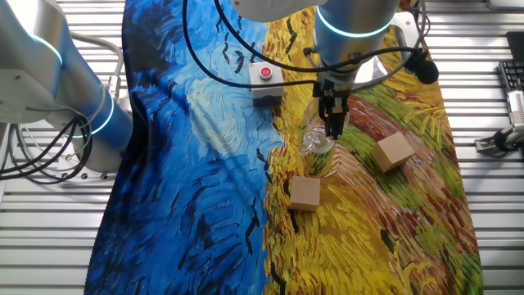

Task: Pick up the cup

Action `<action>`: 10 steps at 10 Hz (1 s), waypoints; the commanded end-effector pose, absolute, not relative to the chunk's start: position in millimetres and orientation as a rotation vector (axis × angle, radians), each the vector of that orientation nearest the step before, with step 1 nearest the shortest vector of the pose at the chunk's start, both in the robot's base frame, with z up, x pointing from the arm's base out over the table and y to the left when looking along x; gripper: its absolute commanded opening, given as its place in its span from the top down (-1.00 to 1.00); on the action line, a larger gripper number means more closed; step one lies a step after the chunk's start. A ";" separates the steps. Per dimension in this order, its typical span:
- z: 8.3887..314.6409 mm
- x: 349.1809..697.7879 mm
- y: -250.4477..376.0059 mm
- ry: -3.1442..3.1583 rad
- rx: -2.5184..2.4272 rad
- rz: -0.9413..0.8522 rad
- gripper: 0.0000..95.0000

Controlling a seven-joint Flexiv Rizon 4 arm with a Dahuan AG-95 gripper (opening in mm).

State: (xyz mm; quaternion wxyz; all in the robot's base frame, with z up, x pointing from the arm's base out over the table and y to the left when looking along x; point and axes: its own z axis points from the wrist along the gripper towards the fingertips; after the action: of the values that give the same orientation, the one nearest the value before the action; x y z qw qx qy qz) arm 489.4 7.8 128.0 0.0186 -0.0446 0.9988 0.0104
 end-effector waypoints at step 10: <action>122.0 490.1 7.5 3.095 -0.141 0.043 -1.00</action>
State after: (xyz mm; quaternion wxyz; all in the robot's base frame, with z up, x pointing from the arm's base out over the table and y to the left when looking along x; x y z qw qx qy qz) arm 489.9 7.5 121.7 0.0219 -0.0455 0.9986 0.0135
